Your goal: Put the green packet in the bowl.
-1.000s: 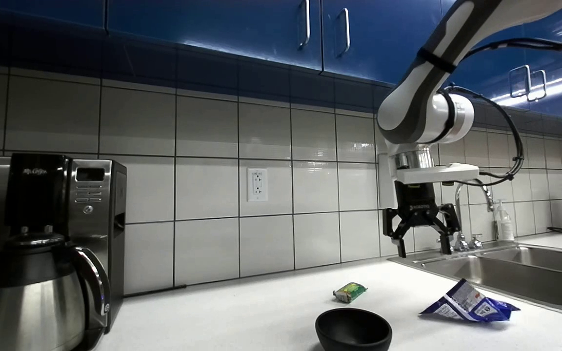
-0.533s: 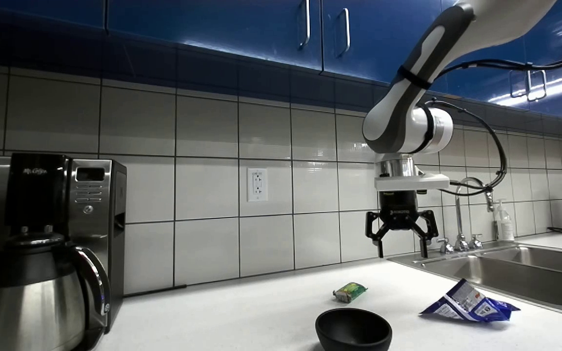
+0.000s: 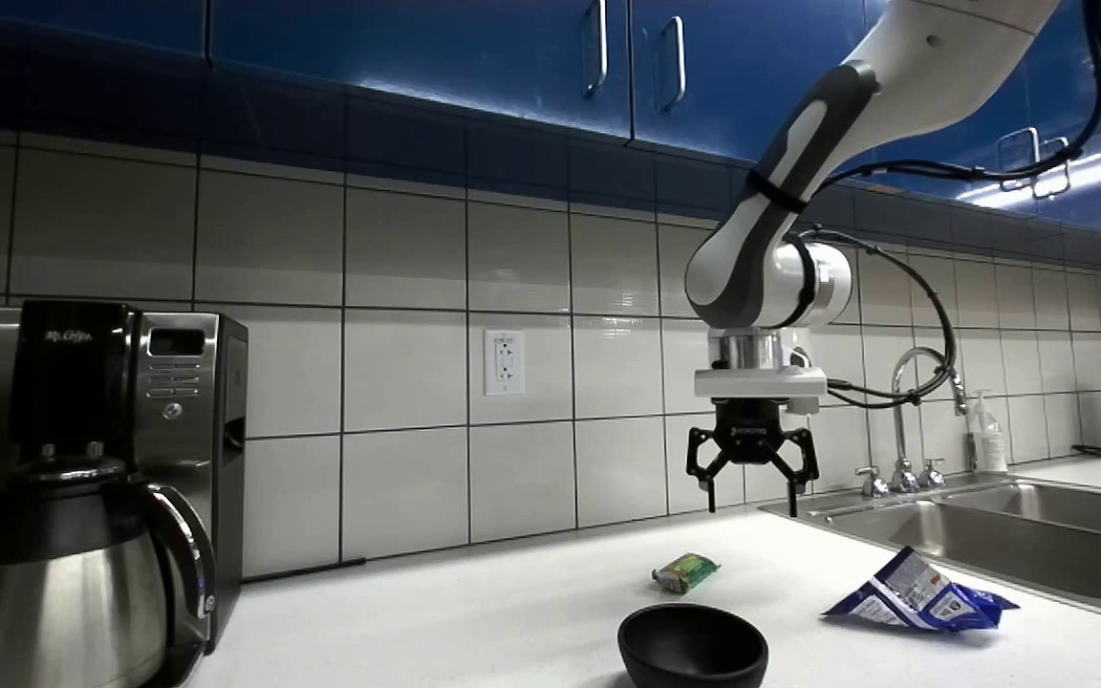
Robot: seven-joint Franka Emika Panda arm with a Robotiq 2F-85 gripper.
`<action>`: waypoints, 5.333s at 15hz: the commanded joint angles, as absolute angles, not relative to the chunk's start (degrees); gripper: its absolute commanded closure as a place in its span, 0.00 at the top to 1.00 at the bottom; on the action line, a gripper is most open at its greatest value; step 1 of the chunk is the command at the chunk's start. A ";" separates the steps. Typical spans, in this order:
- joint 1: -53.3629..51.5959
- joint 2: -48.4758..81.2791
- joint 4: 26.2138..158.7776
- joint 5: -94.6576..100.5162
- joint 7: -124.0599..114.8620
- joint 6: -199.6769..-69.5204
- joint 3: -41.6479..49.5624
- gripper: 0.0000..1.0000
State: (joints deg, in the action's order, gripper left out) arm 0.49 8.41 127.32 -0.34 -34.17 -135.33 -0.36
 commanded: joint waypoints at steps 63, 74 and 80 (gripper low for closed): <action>-6.45 33.94 104.35 -3.55 -47.69 -139.65 3.59 0.19; -5.96 28.35 110.18 -3.09 -43.24 -139.92 3.41 0.16; -3.92 23.97 114.05 -4.45 -36.73 -138.13 3.17 0.16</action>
State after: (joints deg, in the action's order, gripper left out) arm -5.57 28.27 110.28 -2.70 -41.28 -139.09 3.60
